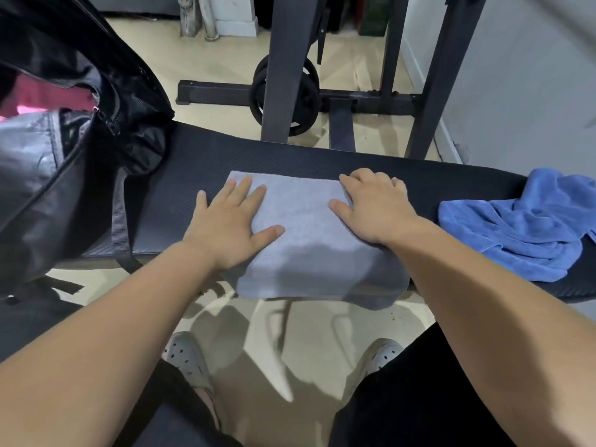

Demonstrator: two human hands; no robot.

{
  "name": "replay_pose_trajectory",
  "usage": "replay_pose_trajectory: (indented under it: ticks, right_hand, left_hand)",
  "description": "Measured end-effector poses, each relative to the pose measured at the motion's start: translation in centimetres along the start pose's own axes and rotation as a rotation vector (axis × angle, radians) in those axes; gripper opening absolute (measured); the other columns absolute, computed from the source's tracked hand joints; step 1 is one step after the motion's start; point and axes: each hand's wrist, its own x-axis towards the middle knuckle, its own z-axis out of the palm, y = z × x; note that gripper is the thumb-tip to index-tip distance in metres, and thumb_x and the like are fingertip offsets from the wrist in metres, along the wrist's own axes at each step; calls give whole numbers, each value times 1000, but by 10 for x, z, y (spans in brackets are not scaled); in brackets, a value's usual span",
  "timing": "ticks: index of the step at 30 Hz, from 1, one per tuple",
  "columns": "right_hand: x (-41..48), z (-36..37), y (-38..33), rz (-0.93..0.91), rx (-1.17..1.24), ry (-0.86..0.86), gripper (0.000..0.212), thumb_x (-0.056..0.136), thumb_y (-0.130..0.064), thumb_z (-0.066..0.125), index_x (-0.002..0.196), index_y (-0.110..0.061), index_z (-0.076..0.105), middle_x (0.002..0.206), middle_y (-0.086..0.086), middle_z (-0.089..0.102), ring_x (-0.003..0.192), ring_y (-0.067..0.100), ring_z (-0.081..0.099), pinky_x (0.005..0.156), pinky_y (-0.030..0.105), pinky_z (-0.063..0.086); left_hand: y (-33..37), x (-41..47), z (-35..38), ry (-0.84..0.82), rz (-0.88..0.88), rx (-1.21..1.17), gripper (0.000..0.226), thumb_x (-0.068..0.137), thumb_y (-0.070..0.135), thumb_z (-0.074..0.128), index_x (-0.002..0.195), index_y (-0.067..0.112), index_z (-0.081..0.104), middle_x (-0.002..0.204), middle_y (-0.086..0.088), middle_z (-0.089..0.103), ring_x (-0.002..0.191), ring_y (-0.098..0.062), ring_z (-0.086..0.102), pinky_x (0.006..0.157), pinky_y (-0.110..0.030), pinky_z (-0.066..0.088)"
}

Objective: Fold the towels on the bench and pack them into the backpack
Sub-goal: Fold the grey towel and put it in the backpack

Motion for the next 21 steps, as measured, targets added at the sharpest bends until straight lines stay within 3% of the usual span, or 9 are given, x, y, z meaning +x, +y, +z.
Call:
replay_pose_trajectory:
  ticks: [1,3,5,6,8,10,12,15,21]
  right_hand:
    - [1,-3,1,-7,-14,34,48,104,-47,37,145,-25,47,142,3,46,126,31,42,108,51,30]
    - [2,-9,4,-7,-41,71,35,102,-26,42,134,-25,56,125,4,52,112,30,46,95,47,36]
    - [1,-18,6,3,1,-7,35,97,-21,46,129,-27,59,118,3,56,110,30,48,89,43,38]
    - [-1,-23,7,8,57,-66,29,94,-23,51,121,-28,61,112,-1,58,109,28,50,85,40,40]
    - [-5,-31,7,-5,151,-187,12,85,-25,60,96,-28,60,95,-8,58,97,22,54,71,35,43]
    - [-8,-36,7,-67,129,-241,11,79,-22,64,83,-25,55,86,-7,55,83,19,53,62,33,41]
    - [-9,-37,10,-96,121,-230,13,76,-21,65,78,-23,52,82,-4,55,76,16,51,58,34,39]
    - [-6,-38,17,-89,178,-240,12,77,-23,65,79,-22,54,82,-4,57,76,18,52,62,35,43]
    - [5,-43,24,-73,281,-301,12,84,-24,64,76,-20,57,81,-2,58,72,16,53,59,32,38]
  left_hand:
    - [-3,1,2,-8,-10,-50,90,86,83,22,161,34,11,170,5,0,156,-18,-3,122,-61,3]
    - [-5,4,0,68,-13,-82,79,89,80,28,154,35,32,164,2,25,150,-24,20,118,-59,15]
    - [-6,9,-12,219,-25,-61,58,94,69,34,128,29,58,130,-2,58,122,-32,48,101,-53,35]
    - [-7,11,-17,282,-38,-44,49,97,61,37,118,26,63,114,-2,64,109,-32,53,92,-49,37]
    - [-11,14,-22,320,-52,6,34,99,47,45,114,23,65,104,-3,66,101,-33,53,85,-45,38]
    - [-13,15,-19,277,-52,62,33,97,41,52,123,24,64,110,-6,62,105,-34,51,87,-46,40]
    - [-13,16,-19,216,-37,33,37,96,40,54,129,24,61,120,-7,56,110,-34,48,89,-47,41]
    - [-18,19,-26,152,10,3,35,93,37,57,124,24,64,117,-4,57,109,-31,48,88,-45,44]
    - [-40,28,-39,70,-78,-61,5,80,28,66,77,27,62,91,3,58,95,-27,50,76,-38,44]
